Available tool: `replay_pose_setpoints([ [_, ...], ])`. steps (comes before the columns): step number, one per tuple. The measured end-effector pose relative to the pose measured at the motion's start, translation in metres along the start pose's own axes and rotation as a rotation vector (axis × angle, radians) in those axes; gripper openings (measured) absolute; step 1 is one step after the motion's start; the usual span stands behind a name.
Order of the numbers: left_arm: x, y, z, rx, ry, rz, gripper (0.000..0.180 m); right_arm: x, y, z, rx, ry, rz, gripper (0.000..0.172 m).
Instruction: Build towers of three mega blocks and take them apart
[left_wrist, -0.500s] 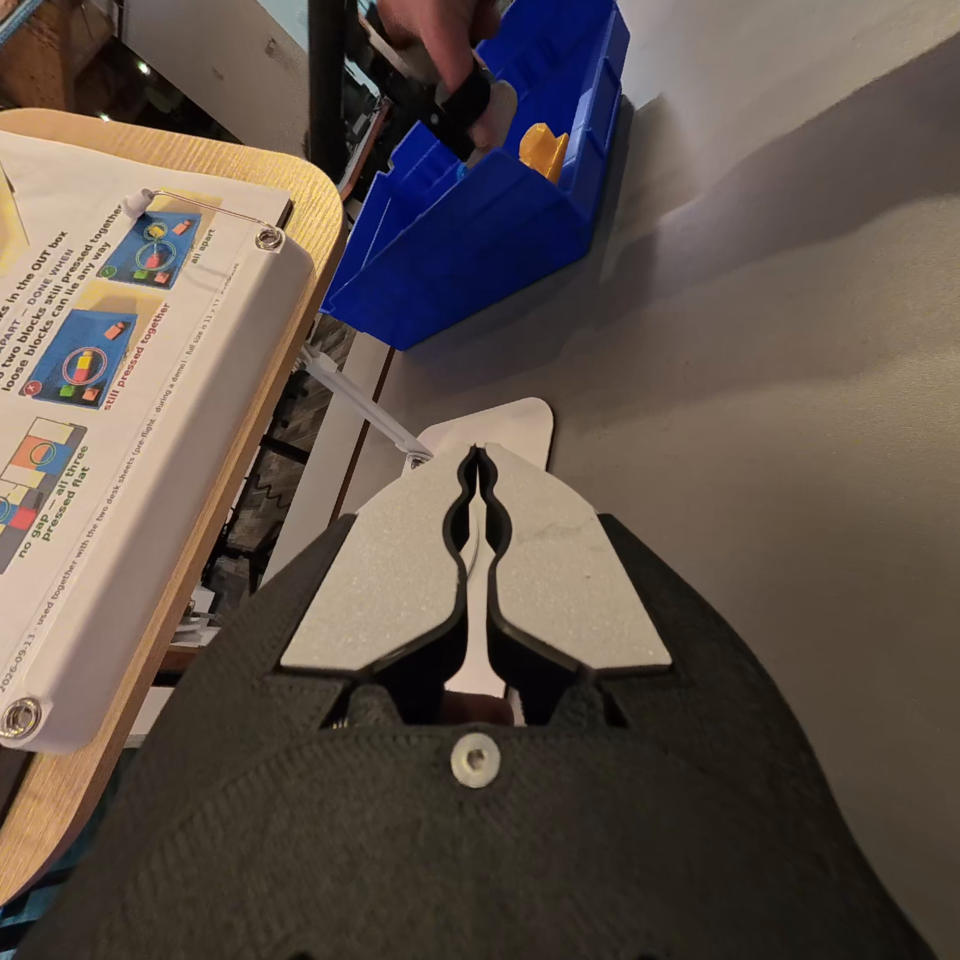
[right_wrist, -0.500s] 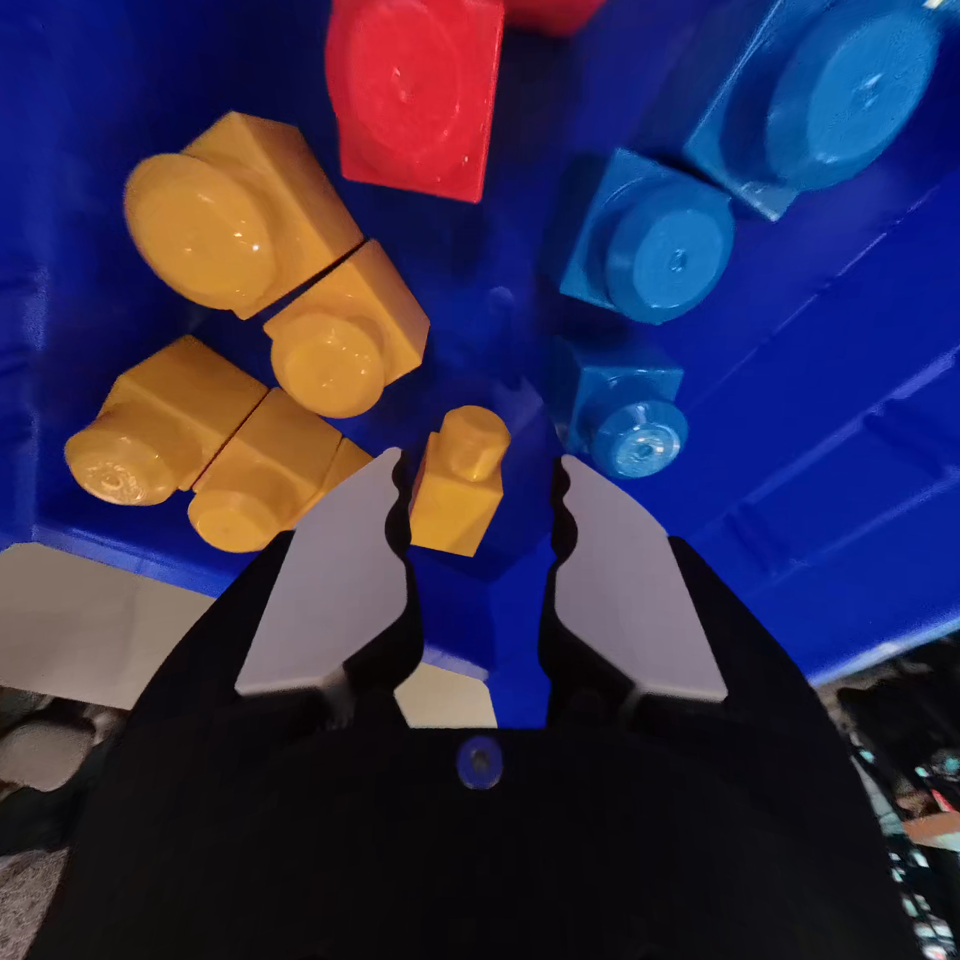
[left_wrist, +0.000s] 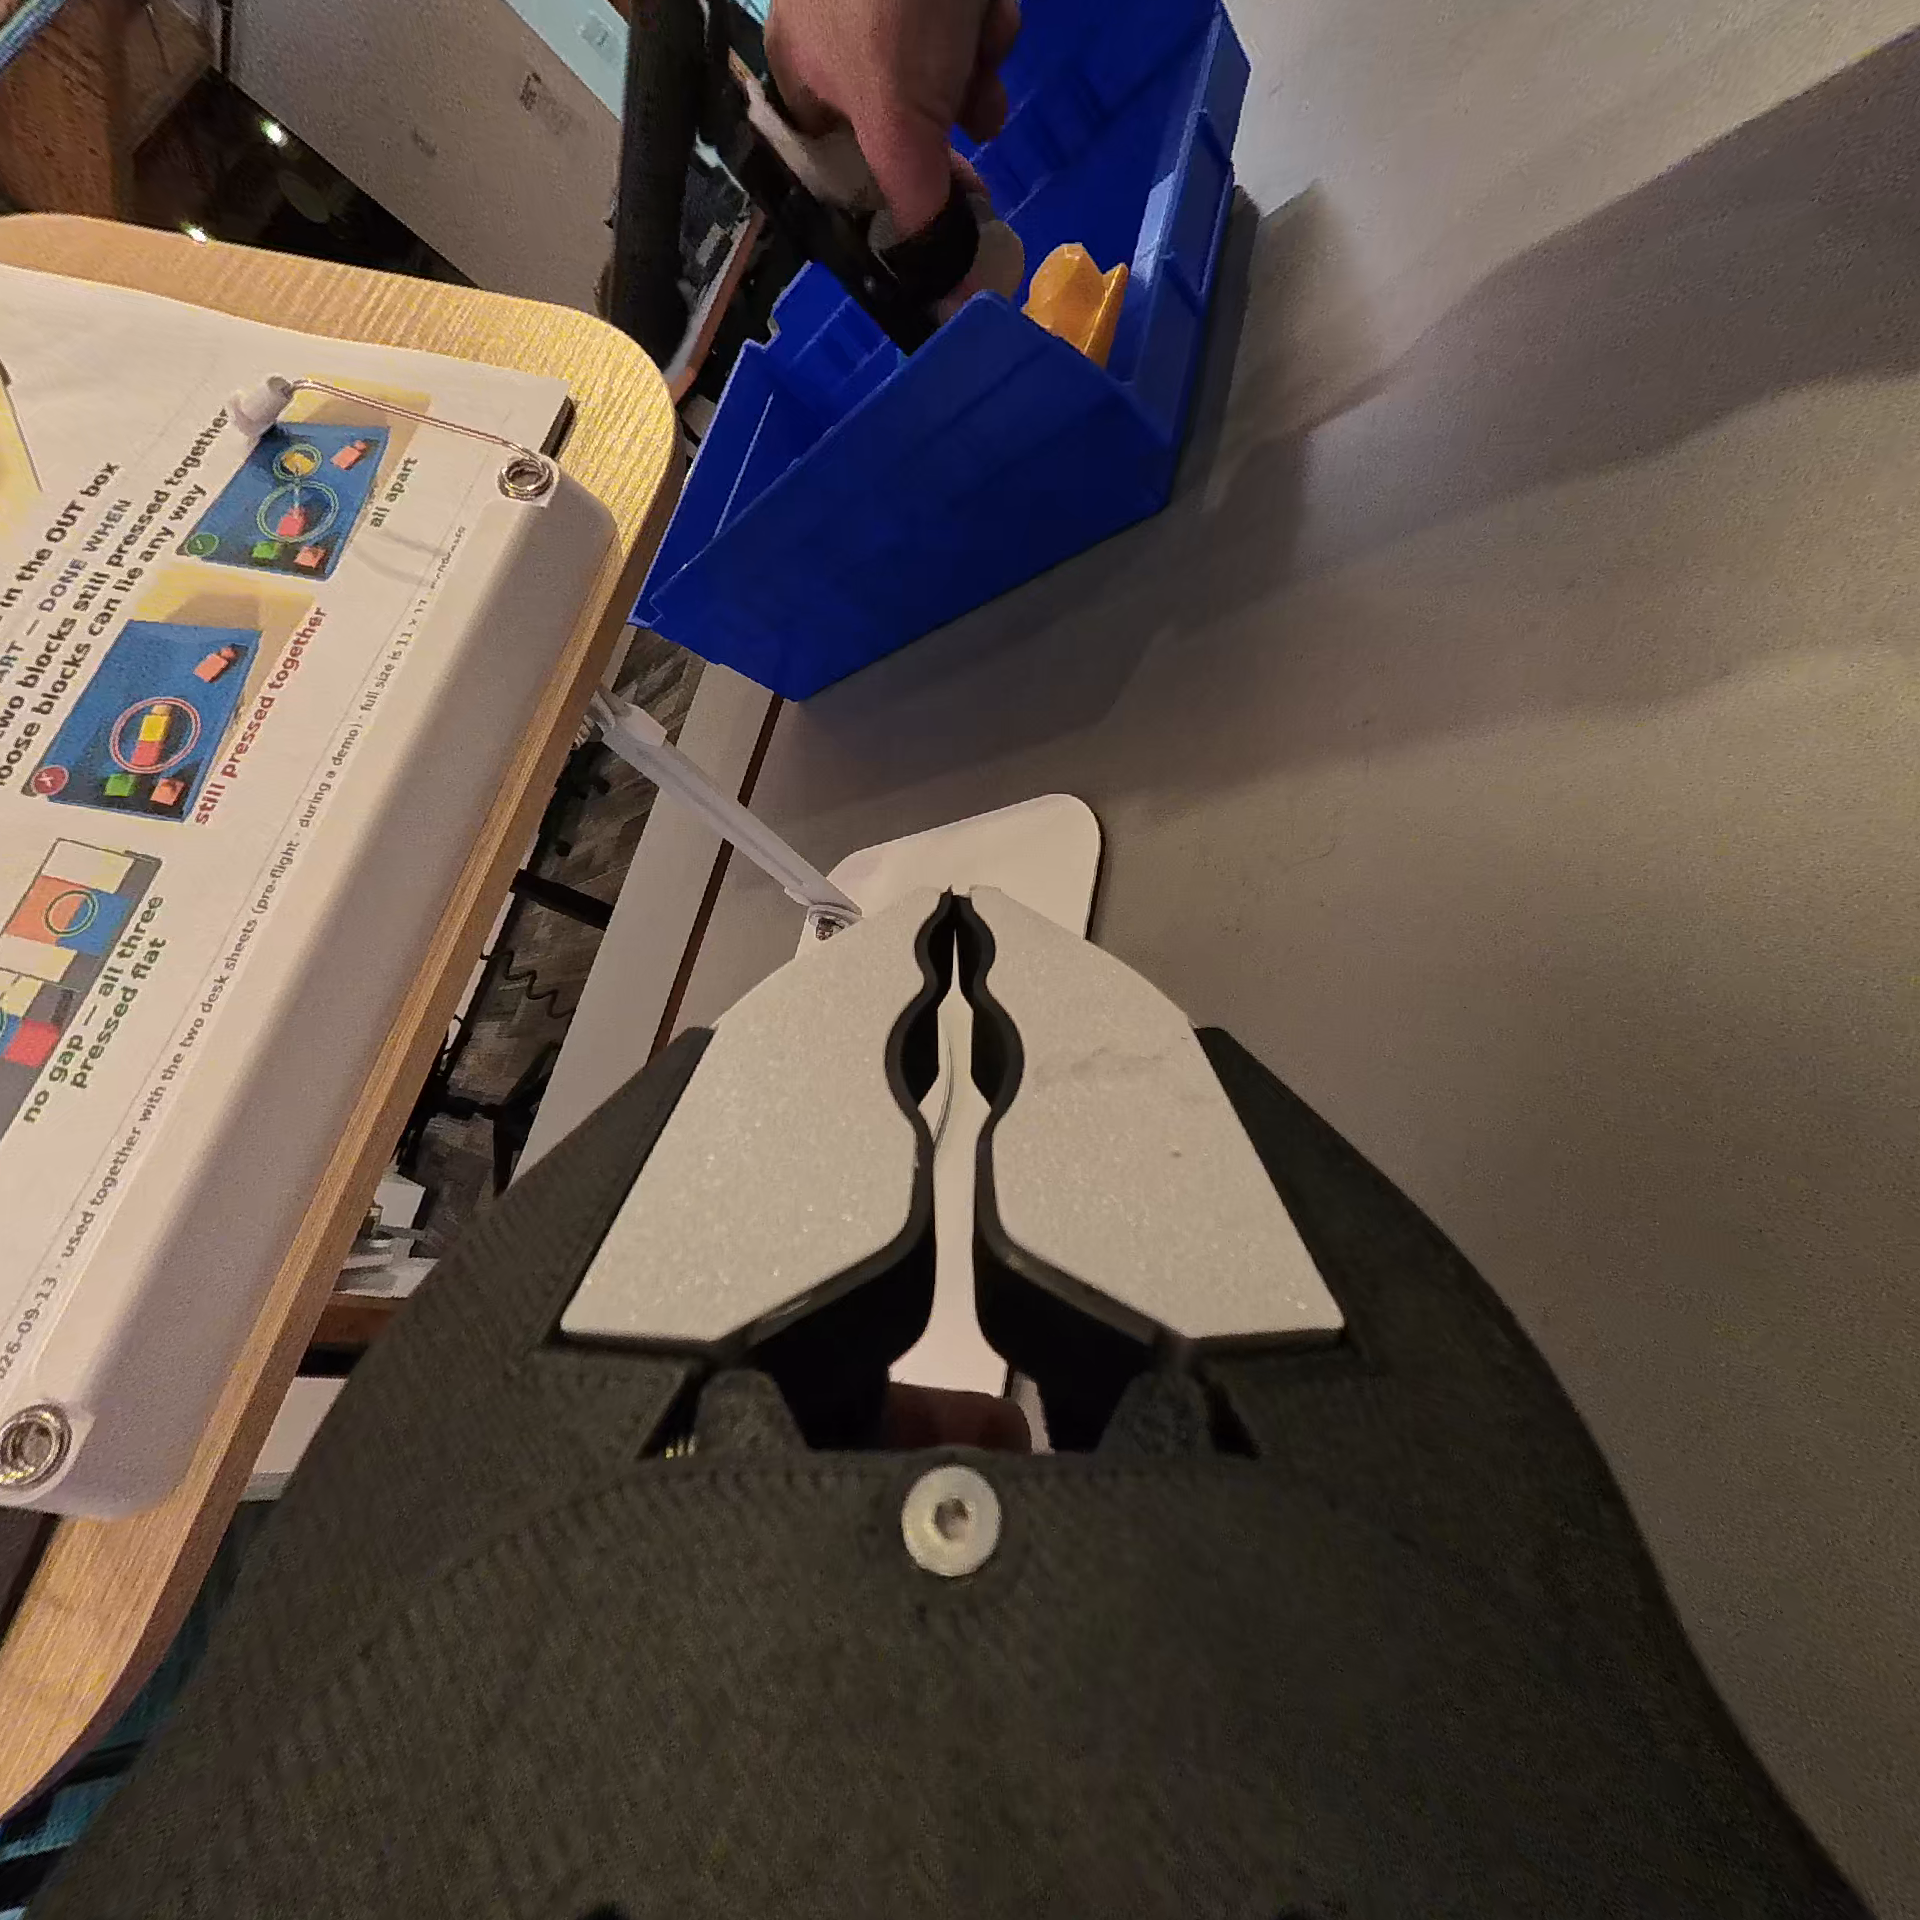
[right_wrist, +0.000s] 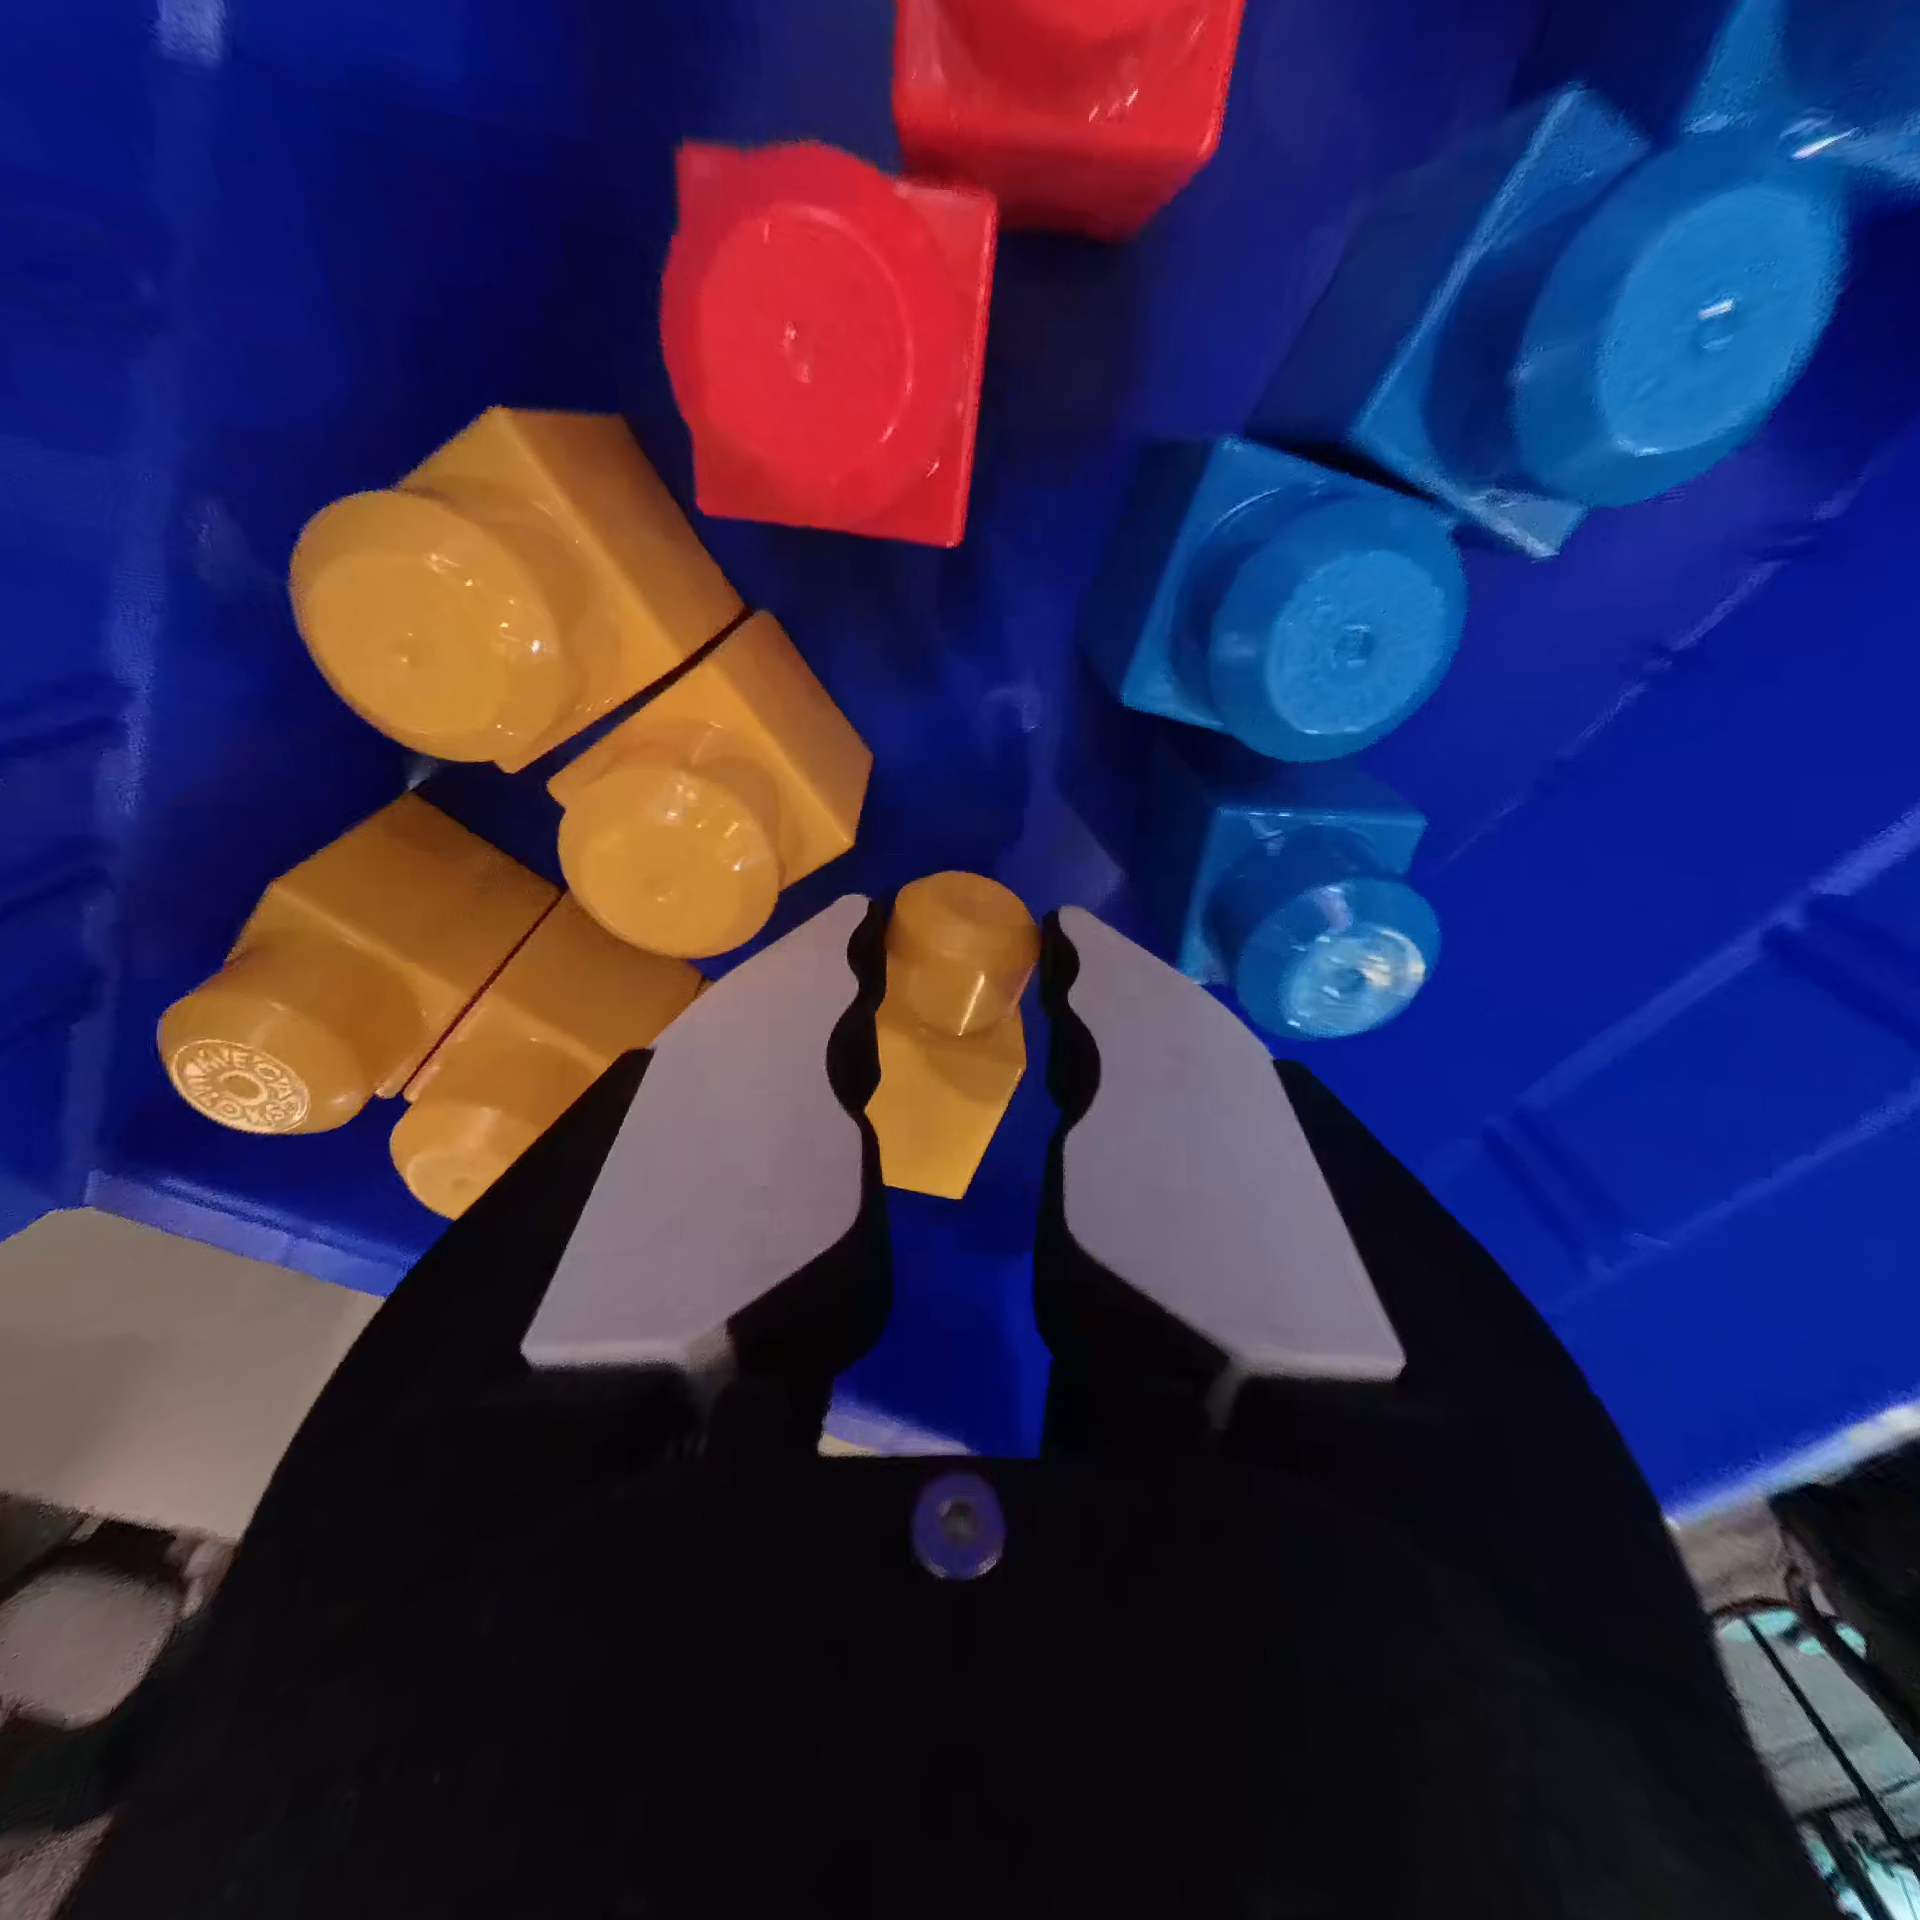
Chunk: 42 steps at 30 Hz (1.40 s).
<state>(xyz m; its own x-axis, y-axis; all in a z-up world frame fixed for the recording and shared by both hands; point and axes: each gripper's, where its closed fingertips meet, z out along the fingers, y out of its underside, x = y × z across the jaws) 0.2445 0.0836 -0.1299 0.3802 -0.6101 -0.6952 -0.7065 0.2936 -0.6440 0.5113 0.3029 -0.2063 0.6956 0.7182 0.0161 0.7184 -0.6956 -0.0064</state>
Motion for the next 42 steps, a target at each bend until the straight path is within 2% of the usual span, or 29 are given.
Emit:
replay_pose_setpoints([
  [10,0.001,-0.001,0.0,0.003,0.004,-0.001,0.0,0.01,-0.03,-0.031,0.425,0.078,0.069,0.029],
  [16,0.001,-0.001,0.0,0.004,0.004,-0.002,0.0,0.016,-0.035,-0.041,0.578,0.107,0.101,0.029],
  [27,0.001,-0.001,0.001,0.004,0.008,-0.002,0.0,0.005,-0.022,-0.031,0.545,0.072,0.101,0.029],
  [33,0.0,-0.001,0.0,0.006,0.005,-0.003,0.0,0.001,-0.018,-0.04,0.577,0.089,0.086,0.029],
  [38,0.0,-0.002,0.0,0.006,0.006,-0.002,0.0,-0.004,-0.007,-0.037,0.544,0.062,0.103,0.029],
  [42,0.0,-0.002,0.0,0.006,0.006,-0.001,0.0,-0.005,0.003,-0.031,0.492,0.068,0.103,0.041],
])
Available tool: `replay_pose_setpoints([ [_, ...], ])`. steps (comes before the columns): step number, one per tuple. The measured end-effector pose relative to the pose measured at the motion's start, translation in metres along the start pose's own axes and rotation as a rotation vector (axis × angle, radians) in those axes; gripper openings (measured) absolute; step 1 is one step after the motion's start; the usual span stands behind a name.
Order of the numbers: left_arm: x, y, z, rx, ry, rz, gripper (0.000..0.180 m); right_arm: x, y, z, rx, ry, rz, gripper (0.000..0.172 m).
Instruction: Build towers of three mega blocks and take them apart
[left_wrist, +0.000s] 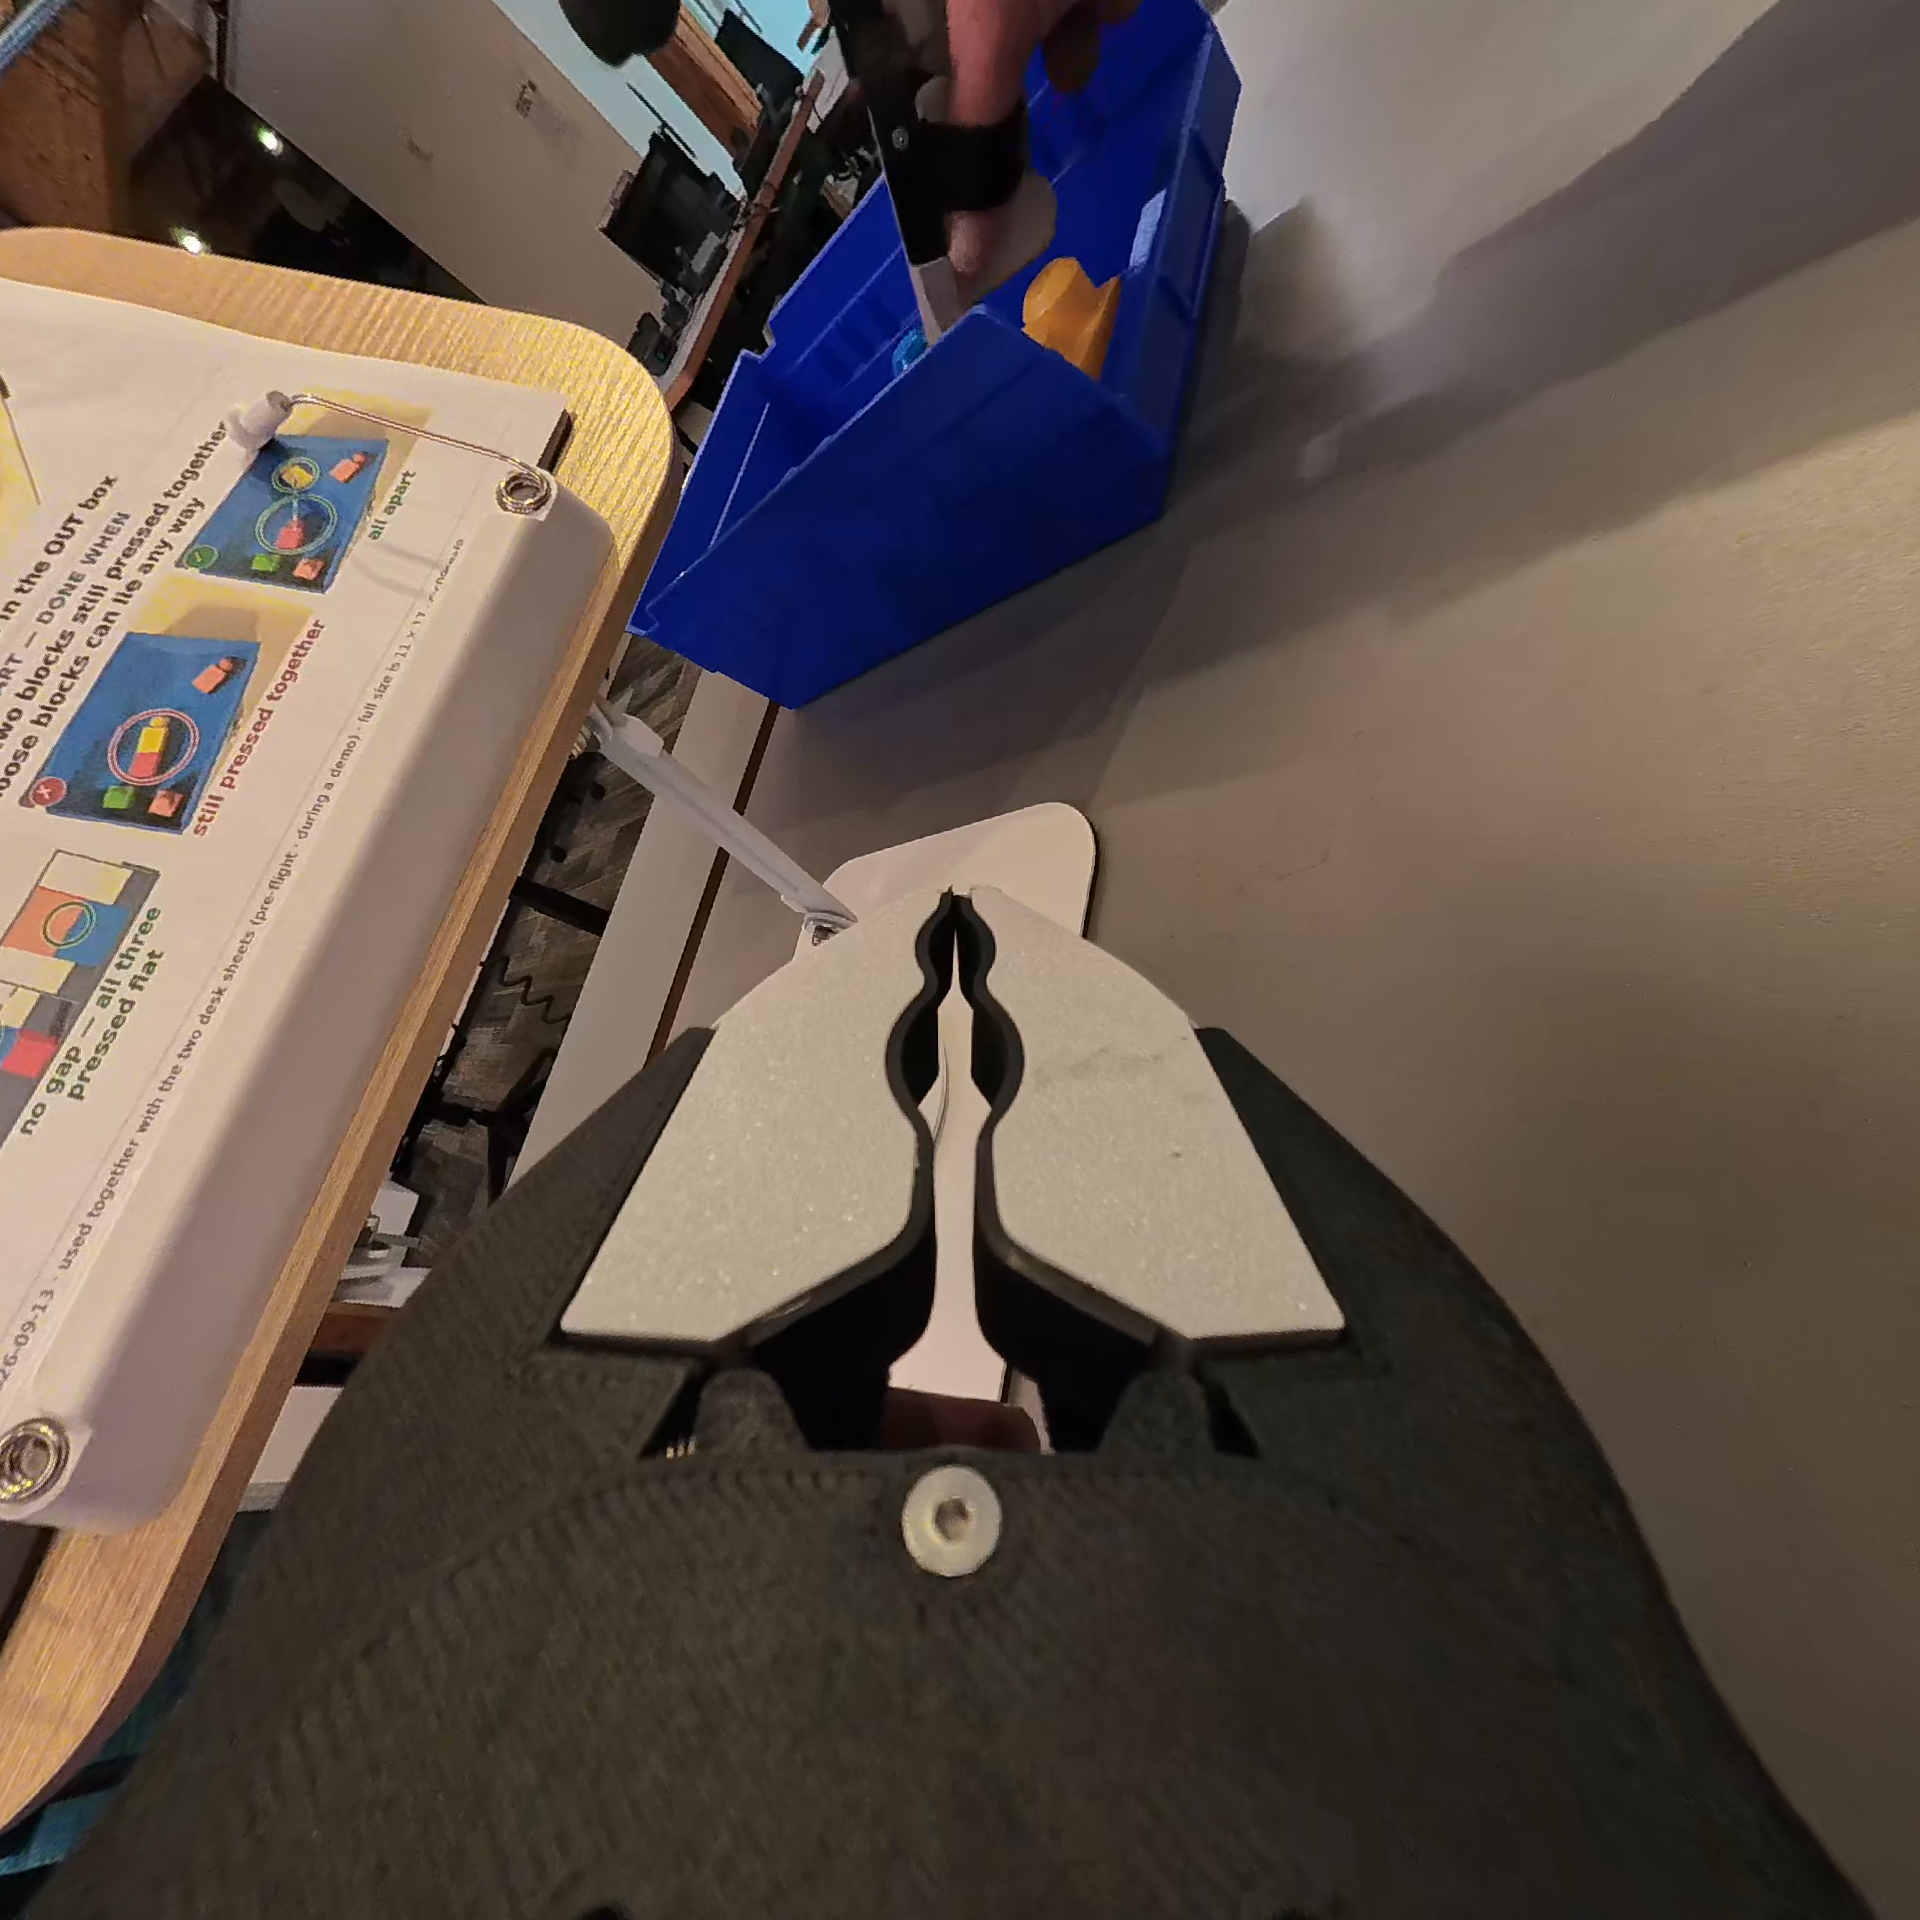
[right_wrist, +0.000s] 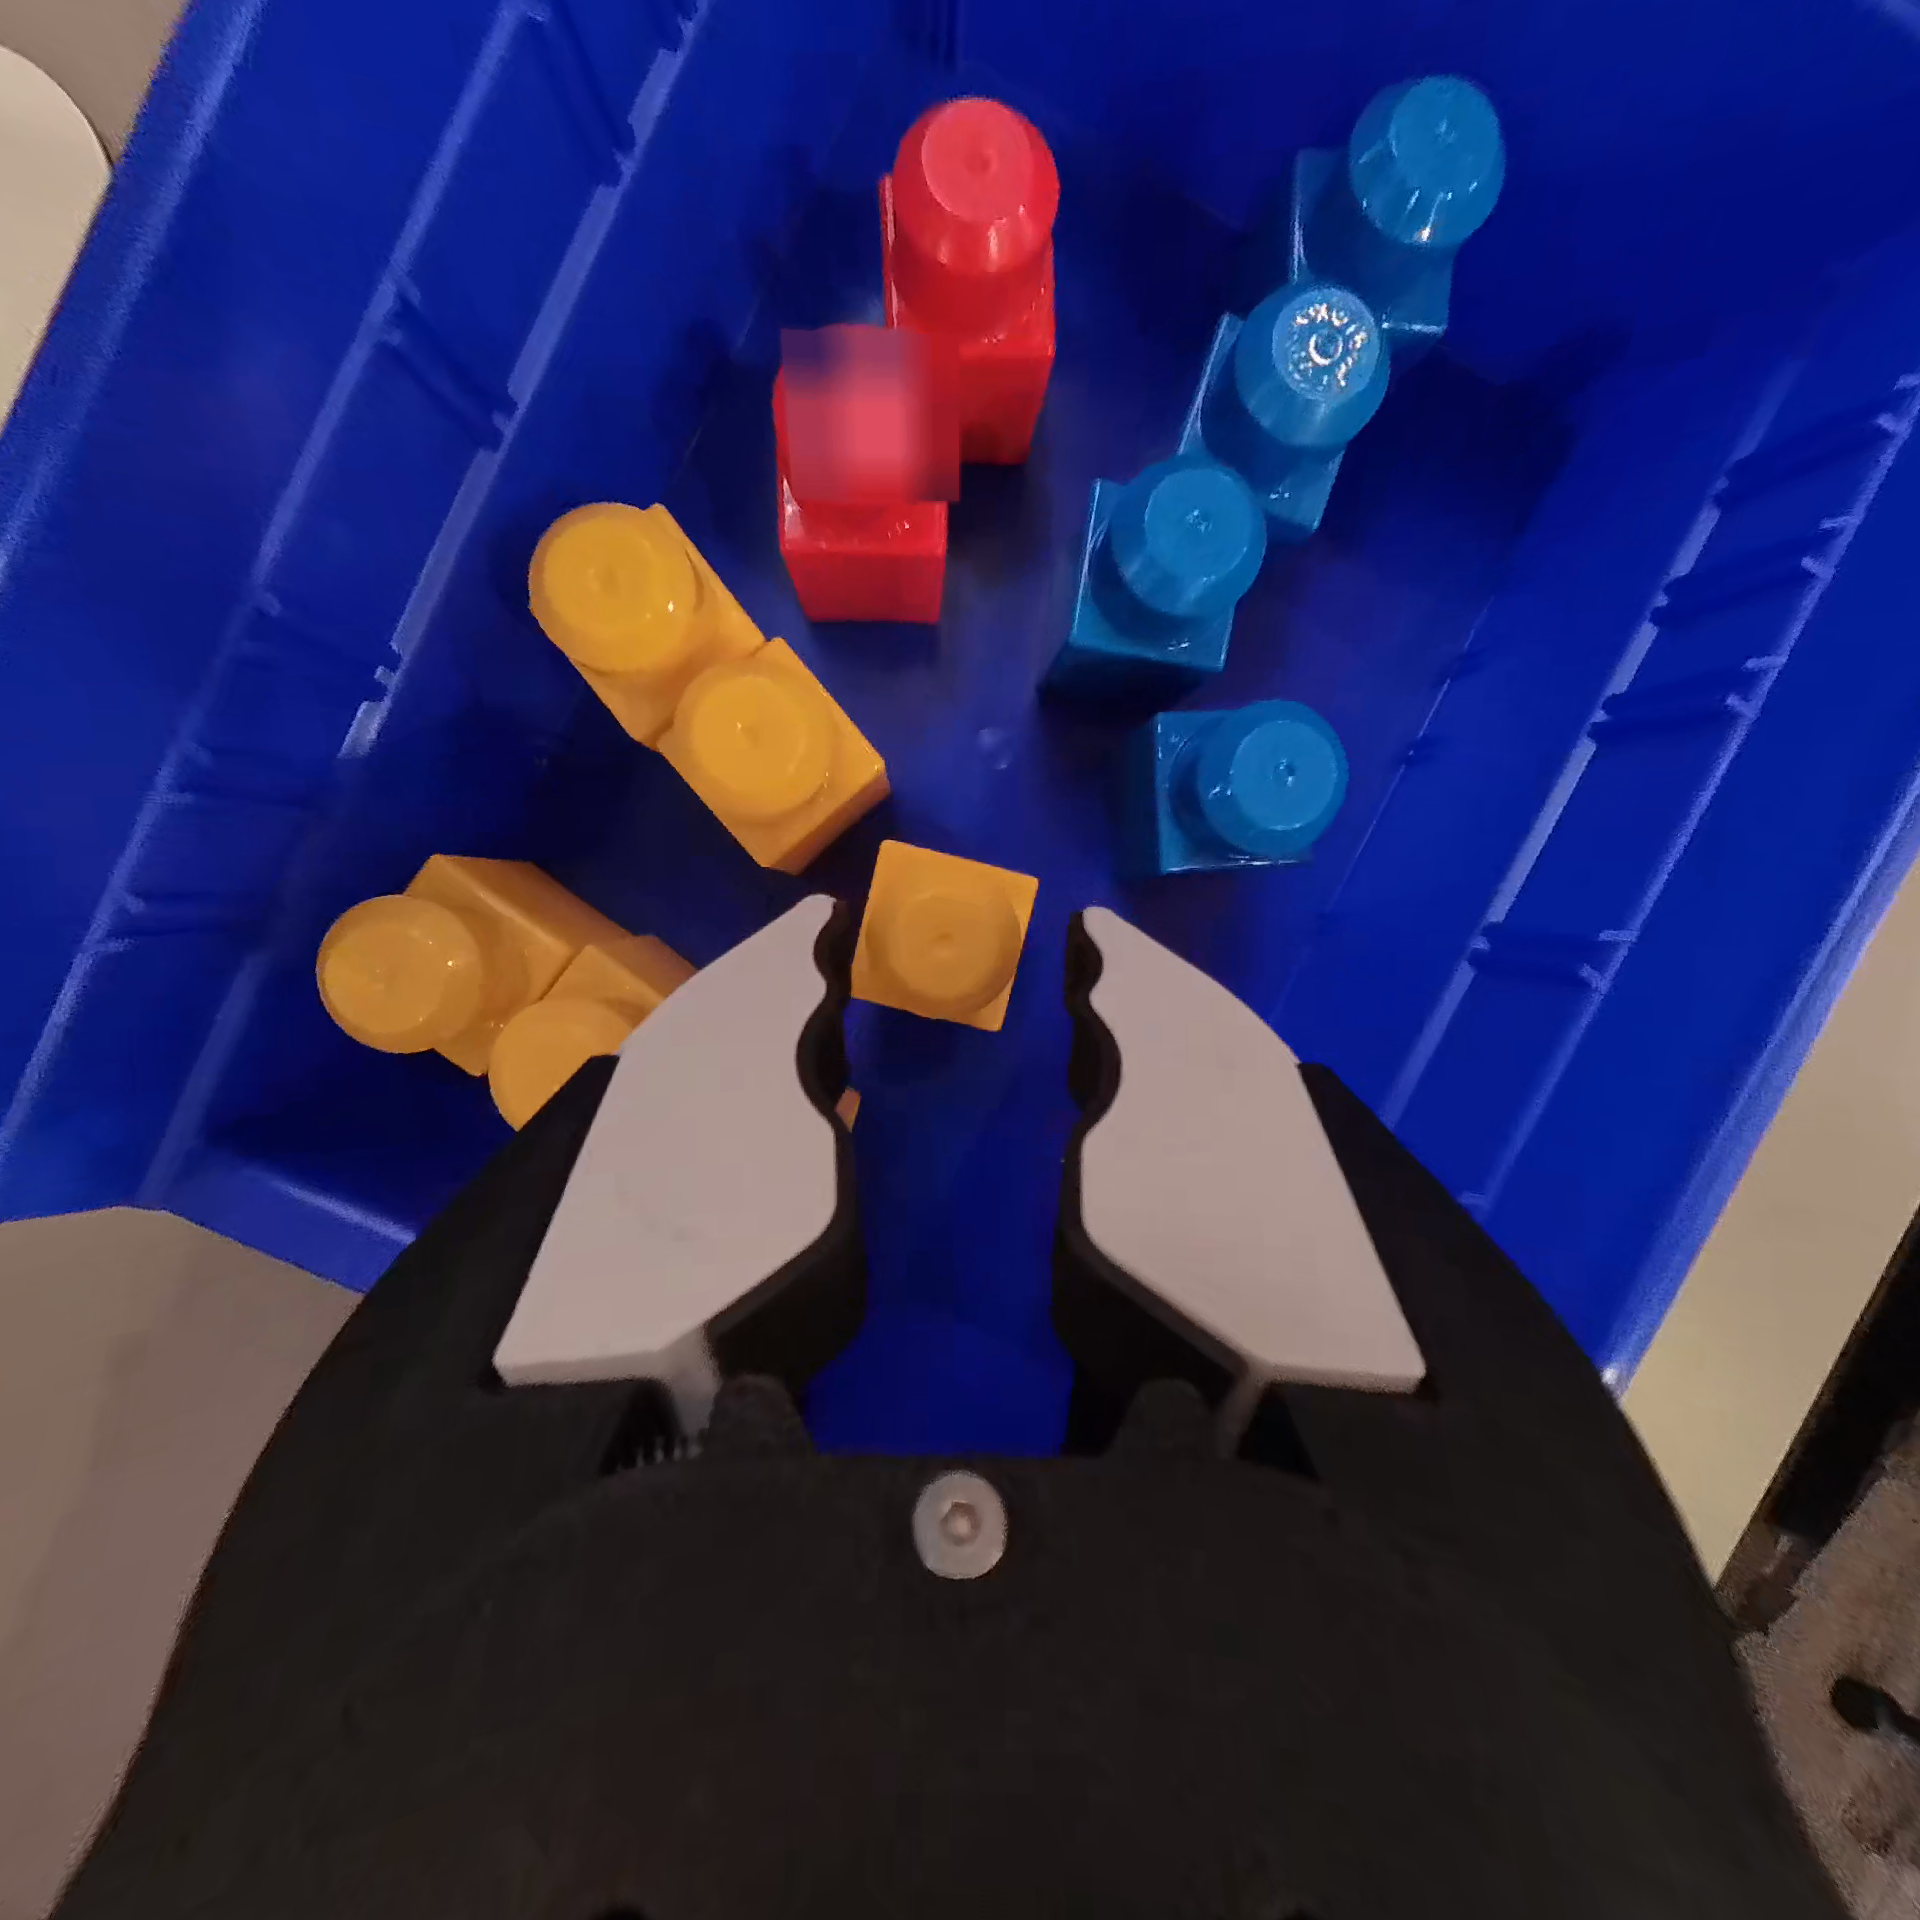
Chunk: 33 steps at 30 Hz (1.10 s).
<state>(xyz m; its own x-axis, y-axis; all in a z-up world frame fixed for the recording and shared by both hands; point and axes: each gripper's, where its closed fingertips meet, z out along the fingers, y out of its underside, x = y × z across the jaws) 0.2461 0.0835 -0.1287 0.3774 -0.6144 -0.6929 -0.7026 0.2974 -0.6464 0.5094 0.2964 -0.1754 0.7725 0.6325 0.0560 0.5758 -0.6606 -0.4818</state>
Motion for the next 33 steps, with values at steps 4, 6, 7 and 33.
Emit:
replay_pose_setpoints([
  [4,0.0,0.0,0.0,-0.001,0.0,0.0,0.0,-0.002,-0.003,-0.007,0.023,-0.003,-0.004,0.042],
  [6,0.0,0.0,0.0,0.0,0.001,0.0,0.0,0.0,-0.004,-0.012,0.034,0.014,-0.014,0.043],
  [7,0.0,0.0,0.0,0.0,0.001,-0.001,0.0,0.001,-0.004,-0.014,0.038,0.018,-0.017,0.044],
  [33,-0.113,0.044,-0.14,-0.159,-0.407,-0.026,0.0,-0.114,-0.022,-0.102,0.813,0.091,-0.227,0.0],
])
